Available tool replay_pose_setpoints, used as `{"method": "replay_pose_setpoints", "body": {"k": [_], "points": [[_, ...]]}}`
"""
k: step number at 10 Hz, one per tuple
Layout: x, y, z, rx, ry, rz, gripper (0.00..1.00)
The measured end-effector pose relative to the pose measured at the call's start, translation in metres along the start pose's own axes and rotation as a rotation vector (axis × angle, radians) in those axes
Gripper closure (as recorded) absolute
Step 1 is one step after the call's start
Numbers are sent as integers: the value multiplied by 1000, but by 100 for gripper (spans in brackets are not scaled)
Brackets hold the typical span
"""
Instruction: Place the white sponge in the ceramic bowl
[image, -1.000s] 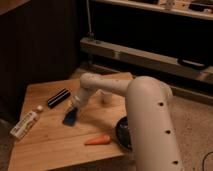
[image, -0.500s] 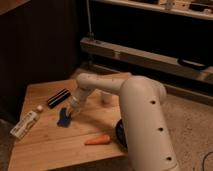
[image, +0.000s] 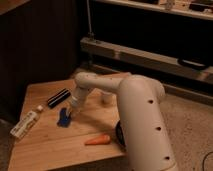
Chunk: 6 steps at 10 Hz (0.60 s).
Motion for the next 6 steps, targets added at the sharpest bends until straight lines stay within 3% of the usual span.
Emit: {"method": "replay_pose_setpoints", "body": {"k": [2, 4, 6], "points": [[6, 4, -33, -9, -29, -1, 86], [19, 4, -81, -28, -63, 10, 86], [29, -2, -108, -51, -81, 23, 86]]}}
